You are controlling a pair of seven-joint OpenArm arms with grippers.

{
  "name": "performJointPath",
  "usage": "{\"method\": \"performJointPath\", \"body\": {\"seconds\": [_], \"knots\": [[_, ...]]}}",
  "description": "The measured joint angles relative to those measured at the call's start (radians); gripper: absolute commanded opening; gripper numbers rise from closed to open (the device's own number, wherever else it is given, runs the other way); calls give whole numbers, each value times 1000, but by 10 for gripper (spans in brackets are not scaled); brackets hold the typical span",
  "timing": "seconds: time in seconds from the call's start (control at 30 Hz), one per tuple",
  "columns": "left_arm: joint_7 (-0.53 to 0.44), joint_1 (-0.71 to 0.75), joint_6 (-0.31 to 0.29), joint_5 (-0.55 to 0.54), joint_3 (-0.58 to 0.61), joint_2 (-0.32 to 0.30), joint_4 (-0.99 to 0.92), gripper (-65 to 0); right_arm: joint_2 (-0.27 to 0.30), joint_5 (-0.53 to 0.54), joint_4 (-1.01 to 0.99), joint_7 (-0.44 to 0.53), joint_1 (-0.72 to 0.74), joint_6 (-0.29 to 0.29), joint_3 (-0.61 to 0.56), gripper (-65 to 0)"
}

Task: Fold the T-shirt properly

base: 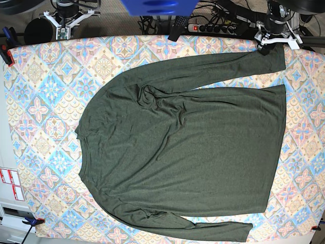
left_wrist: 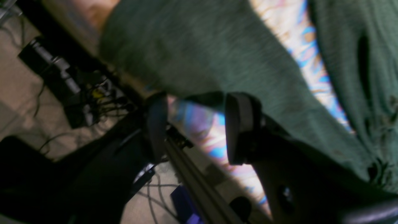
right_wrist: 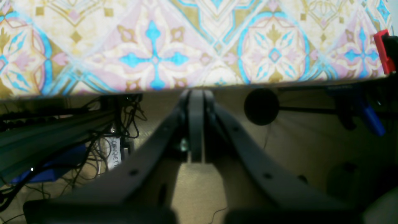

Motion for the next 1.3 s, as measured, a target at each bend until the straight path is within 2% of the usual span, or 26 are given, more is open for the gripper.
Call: {"method": "performJointPath", "body": {"seconds": [0.47, 0.6, 0.73, 0.83, 0.93, 1.0, 1.13, 1.3], "knots": [[2, -39, 3, 1, -1, -2, -4, -346, 0, 0, 0, 0, 0, 0, 0, -650], [1, -60, 2, 37, 0, -2, -24, -351, 0, 0, 0, 0, 0, 0, 0, -650], [-9, -62, -5, 38, -1, -2, -54, -460, -1, 0, 0, 0, 0, 0, 0, -650], [-18, -64, -5, 34, -3, -3, -66, -504, 0, 0, 0, 1, 0, 0, -1, -649], [-17, -65, -24, 35, -3, -3, -69, -573, 1, 0, 0, 0, -3, -11, -50, -648], [-5, -66, -50, 35, -3, -2, -71, -650, 6, 0, 11, -5, -4, -2, -105, -648], [3, -66, -53, 34, -2, -2, -73, -650, 4, 0, 39, 9, 3, 3, -168, -647], [1, -61, -53, 34, -3, 0, -74, -650, 15, 0, 37, -53, 63, -7, -249, -639]]}}
